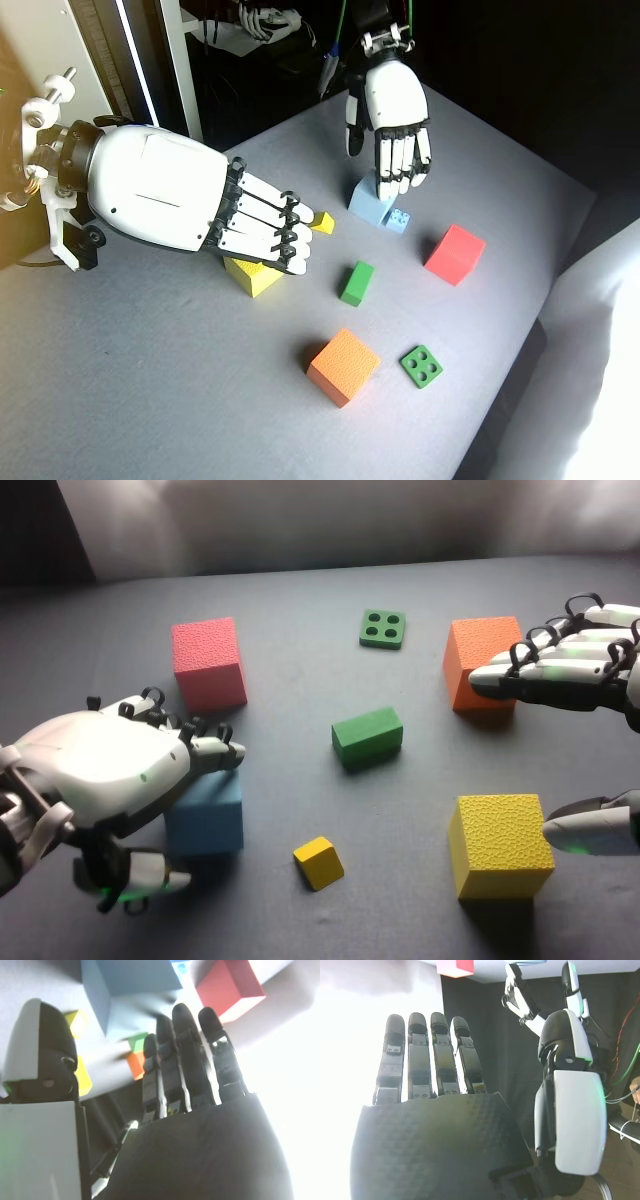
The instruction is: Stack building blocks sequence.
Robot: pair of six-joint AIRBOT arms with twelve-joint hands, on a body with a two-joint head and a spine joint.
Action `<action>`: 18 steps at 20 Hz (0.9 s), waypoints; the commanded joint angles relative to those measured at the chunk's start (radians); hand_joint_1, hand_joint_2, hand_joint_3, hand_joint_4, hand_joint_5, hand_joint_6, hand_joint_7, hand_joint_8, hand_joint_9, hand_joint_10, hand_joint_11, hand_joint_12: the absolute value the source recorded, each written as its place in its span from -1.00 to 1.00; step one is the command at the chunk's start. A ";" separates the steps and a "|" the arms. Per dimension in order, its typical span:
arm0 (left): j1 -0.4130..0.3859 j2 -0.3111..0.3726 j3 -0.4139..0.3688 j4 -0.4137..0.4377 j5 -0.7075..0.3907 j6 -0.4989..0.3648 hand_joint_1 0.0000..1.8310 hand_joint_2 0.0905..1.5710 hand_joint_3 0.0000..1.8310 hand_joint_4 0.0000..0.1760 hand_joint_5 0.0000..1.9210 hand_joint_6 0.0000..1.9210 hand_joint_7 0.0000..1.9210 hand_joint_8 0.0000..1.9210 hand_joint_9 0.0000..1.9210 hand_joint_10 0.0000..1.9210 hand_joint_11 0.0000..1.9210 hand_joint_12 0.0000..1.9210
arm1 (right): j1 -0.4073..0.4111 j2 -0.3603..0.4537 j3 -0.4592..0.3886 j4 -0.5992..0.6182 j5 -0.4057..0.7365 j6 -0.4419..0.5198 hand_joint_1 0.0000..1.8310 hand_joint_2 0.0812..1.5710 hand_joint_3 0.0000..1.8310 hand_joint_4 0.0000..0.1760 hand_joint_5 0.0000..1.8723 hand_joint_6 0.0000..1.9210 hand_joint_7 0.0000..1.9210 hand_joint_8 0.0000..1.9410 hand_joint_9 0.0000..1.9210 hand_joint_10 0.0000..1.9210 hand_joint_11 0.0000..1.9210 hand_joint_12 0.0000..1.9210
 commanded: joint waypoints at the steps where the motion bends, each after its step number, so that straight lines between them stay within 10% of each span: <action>1: -0.008 0.000 0.006 0.036 -0.073 0.002 0.20 0.30 -1.00 -1.00 -0.65 -0.99 -0.55 -1.00 -0.56 -1.00 -1.00 -0.07 | 0.014 0.009 -0.003 0.010 0.120 0.003 -0.55 0.35 -1.00 -1.00 -0.79 -1.00 -0.79 -1.00 -0.81 -1.00 -1.00 -0.47; 18: -0.050 0.029 -0.019 -0.051 -0.078 0.066 0.12 0.32 -1.00 -1.00 -0.74 -1.00 -0.65 -1.00 -0.64 -1.00 -1.00 -0.21 | 0.013 0.009 -0.003 0.010 0.124 0.003 -0.51 0.35 -1.00 -1.00 -0.77 -1.00 -0.76 -1.00 -0.77 -0.99 -1.00 -0.42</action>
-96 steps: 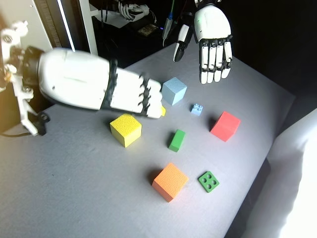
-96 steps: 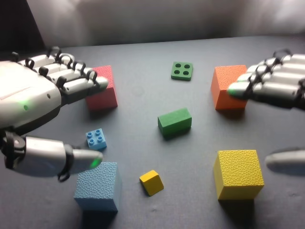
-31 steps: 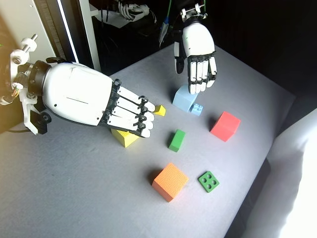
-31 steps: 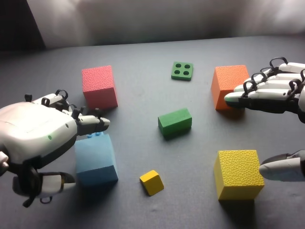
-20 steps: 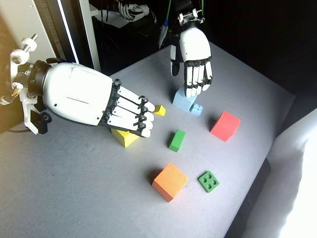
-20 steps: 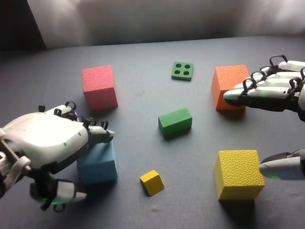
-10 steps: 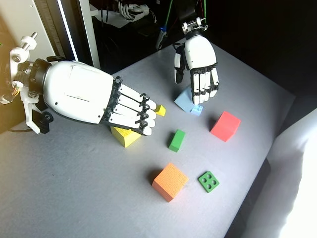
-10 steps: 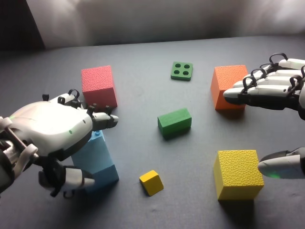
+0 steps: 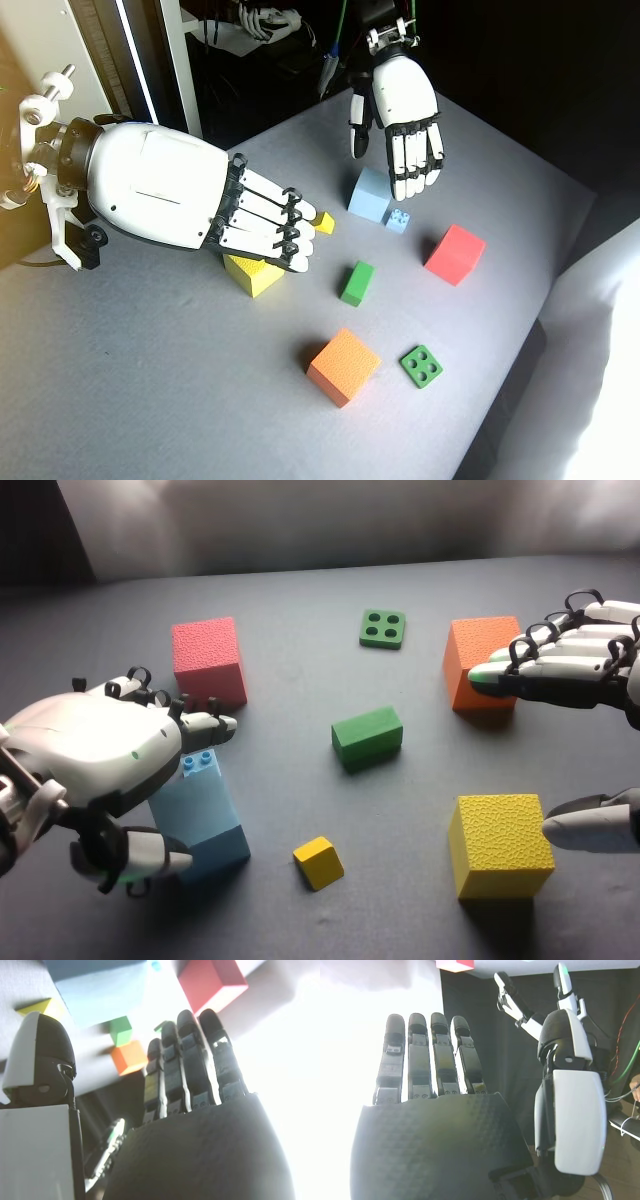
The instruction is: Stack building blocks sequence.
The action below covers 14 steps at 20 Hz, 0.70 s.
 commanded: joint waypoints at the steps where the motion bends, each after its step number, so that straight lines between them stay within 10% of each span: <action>1: 0.000 -0.002 0.007 0.039 -0.061 0.006 0.14 0.31 -1.00 -1.00 -0.73 -1.00 -0.64 -1.00 -0.64 -1.00 -1.00 -0.20 | 0.013 0.008 -0.003 0.009 0.117 0.003 -0.53 0.35 -1.00 -1.00 -0.77 -1.00 -0.76 -1.00 -0.77 -1.00 -1.00 -0.42; 14: 0.031 -0.072 0.103 0.031 -0.070 0.023 -0.10 0.32 -1.00 -1.00 -0.82 -1.00 -0.73 -1.00 -0.72 -1.00 -1.00 -0.35 | 0.013 0.009 -0.003 0.009 0.122 0.003 -0.49 0.34 -1.00 -1.00 -0.79 -1.00 -0.78 -1.00 -0.80 -1.00 -1.00 -0.49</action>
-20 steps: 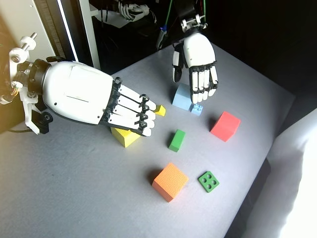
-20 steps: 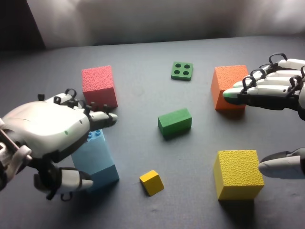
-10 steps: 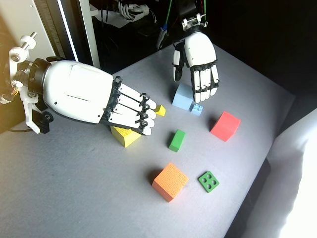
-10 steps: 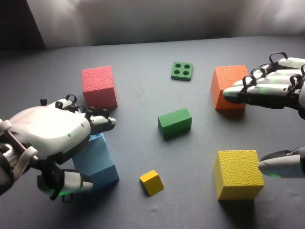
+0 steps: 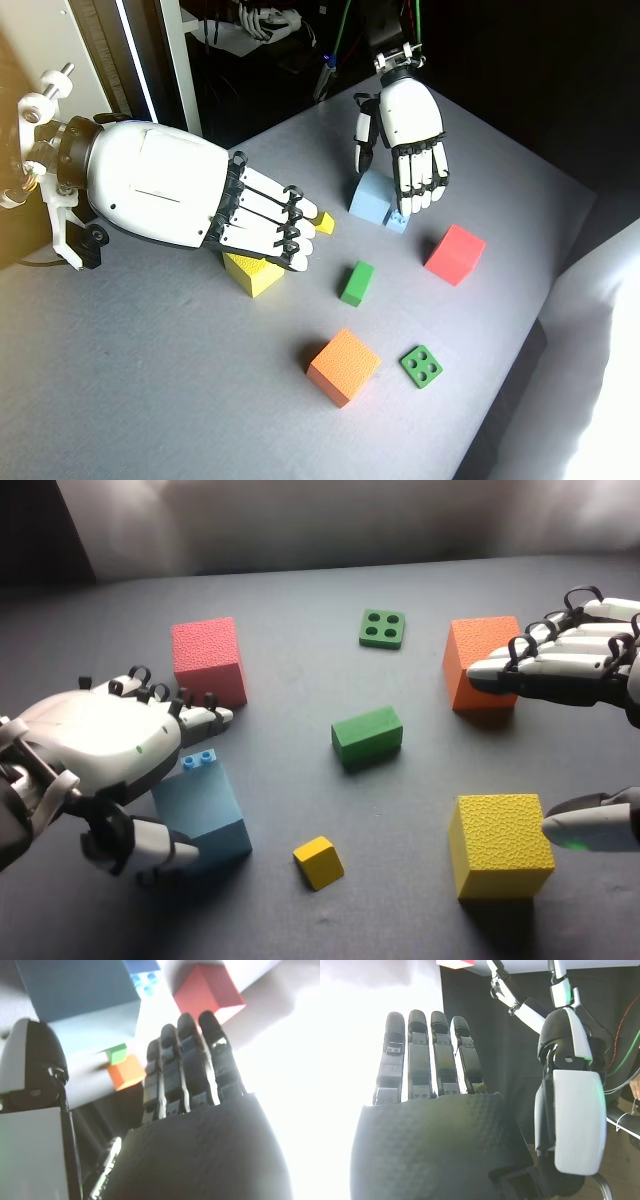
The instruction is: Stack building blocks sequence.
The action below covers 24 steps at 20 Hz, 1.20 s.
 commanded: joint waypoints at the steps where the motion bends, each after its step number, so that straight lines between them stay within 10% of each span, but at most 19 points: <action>1: 0.005 0.000 0.005 0.024 -0.064 0.008 -0.12 0.35 -0.99 -1.00 -0.86 -1.00 -0.77 -1.00 -0.75 -1.00 -1.00 -0.43 | 0.013 0.009 -0.003 0.010 0.115 0.003 -0.49 0.34 -1.00 -1.00 -0.76 -0.99 -0.76 -0.99 -0.79 -0.99 -1.00 -0.45; 16: 0.035 -0.006 -0.015 -0.022 -0.081 0.036 -0.08 0.36 -1.00 -1.00 -0.82 -0.99 -0.73 -0.99 -0.73 -0.99 -1.00 -0.37 | 0.012 0.009 -0.003 0.010 0.118 0.002 -0.50 0.35 -1.00 -1.00 -0.76 -1.00 -0.75 -1.00 -0.77 -1.00 -1.00 -0.39; 21: 0.006 -0.008 -0.033 -0.121 -0.108 0.078 0.28 0.42 -1.00 -1.00 -0.26 -0.98 -0.07 -0.97 -0.14 -0.90 -0.85 0.20 | 0.012 0.008 -0.003 0.010 0.118 0.001 -0.47 0.33 -1.00 -1.00 -0.74 -1.00 -0.73 -1.00 -0.75 -1.00 -1.00 -0.35; 22: 0.000 -0.009 -0.045 -0.154 -0.136 0.095 0.42 0.44 -1.00 -1.00 -0.19 -0.99 -0.09 -0.02 -0.07 -0.88 -0.86 0.32 | 0.011 0.008 -0.003 0.010 0.118 0.000 -0.47 0.33 -1.00 -1.00 -0.73 -0.99 -0.72 -0.99 -0.75 -1.00 -1.00 -0.34; 24: -0.011 -0.013 -0.054 -0.192 -0.155 0.119 0.44 0.46 -1.00 -1.00 -0.15 -0.99 -0.12 0.26 -0.05 -0.86 -0.86 0.36 | 0.011 0.008 -0.003 0.010 0.118 0.000 -0.52 0.34 -1.00 -1.00 -0.73 -1.00 -0.72 -1.00 -0.75 -1.00 -1.00 -0.38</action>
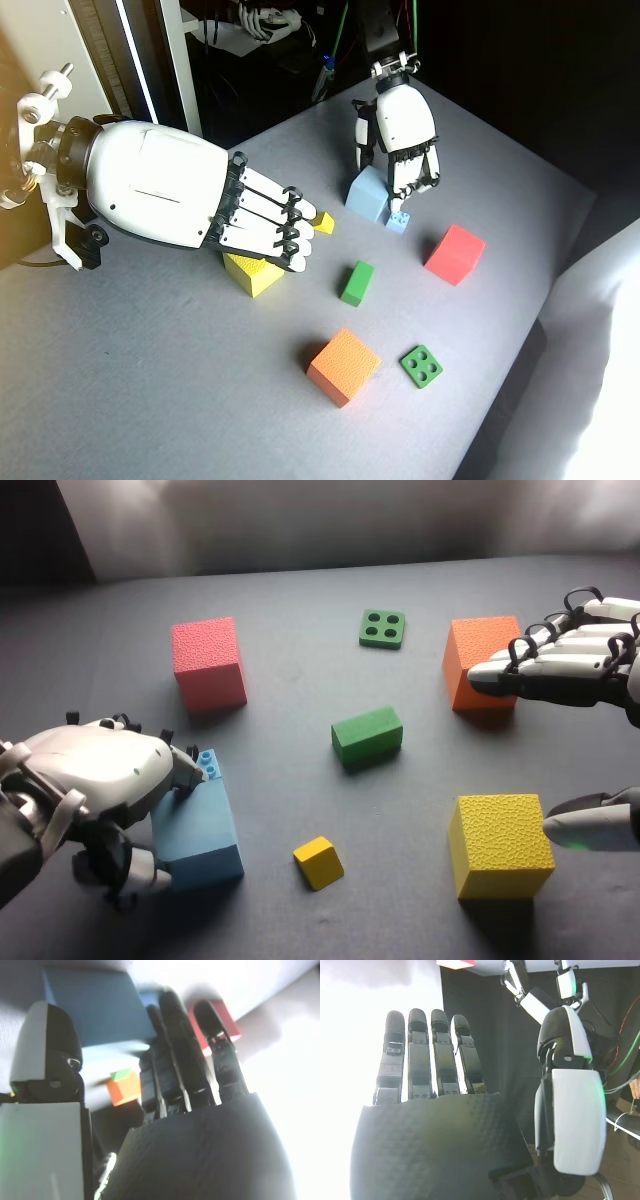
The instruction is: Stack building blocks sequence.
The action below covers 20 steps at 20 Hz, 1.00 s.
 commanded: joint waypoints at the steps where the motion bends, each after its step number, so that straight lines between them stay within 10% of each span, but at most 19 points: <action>1: -0.015 0.001 -0.002 0.019 -0.067 0.021 0.45 0.45 -1.00 -1.00 -0.14 -0.99 -0.12 0.26 -0.05 -0.85 -0.84 0.36 | 0.011 0.009 -0.003 0.009 0.117 0.000 -0.48 0.34 -1.00 -1.00 -0.75 -1.00 -0.72 -1.00 -0.75 -1.00 -1.00 -0.38; 5: -0.029 -0.006 -0.006 -0.004 -0.079 0.035 0.44 0.46 -1.00 -1.00 -0.13 -0.99 -0.12 0.27 -0.07 -0.82 -0.84 0.38 | 0.010 0.009 -0.003 0.009 0.117 -0.002 -0.46 0.33 -1.00 -1.00 -0.73 -0.99 -0.72 -0.99 -0.74 -0.99 -1.00 -0.37; 6: -0.031 -0.006 -0.007 -0.005 -0.080 0.037 0.37 0.47 -1.00 -1.00 -0.24 0.02 0.00 0.20 -0.05 -0.78 -0.81 0.42 | 0.010 0.009 -0.003 0.009 0.117 -0.002 -0.49 0.34 -1.00 -1.00 -0.76 -1.00 -0.74 -1.00 -0.76 -1.00 -1.00 -0.41; 8: -0.037 -0.006 -0.009 -0.005 -0.080 0.041 0.34 0.51 -1.00 -1.00 -0.30 0.30 -0.03 0.28 -0.18 -0.39 -0.81 0.53 | 0.009 0.009 -0.003 0.009 0.117 -0.002 -0.51 0.36 -0.99 -1.00 -0.77 -1.00 -0.76 -1.00 -0.77 -1.00 -1.00 -0.43; 12: -0.060 -0.006 -0.010 -0.012 -0.080 0.046 0.33 0.51 -1.00 -1.00 -0.31 0.33 -0.04 0.31 -0.30 -0.17 -0.86 0.54 | 0.009 0.009 -0.003 0.009 0.117 -0.004 -0.50 0.35 -1.00 -1.00 -0.76 -1.00 -0.75 -1.00 -0.77 -1.00 -1.00 -0.41; 20: -0.165 -0.007 0.006 -0.069 -0.066 0.130 0.37 0.35 -1.00 -1.00 0.15 -0.35 0.05 0.16 -0.05 -0.23 -0.51 0.28 | 0.009 0.009 -0.003 0.009 0.121 -0.008 -0.49 0.36 -1.00 -1.00 -0.76 -1.00 -0.76 -1.00 -0.80 -1.00 -1.00 -0.47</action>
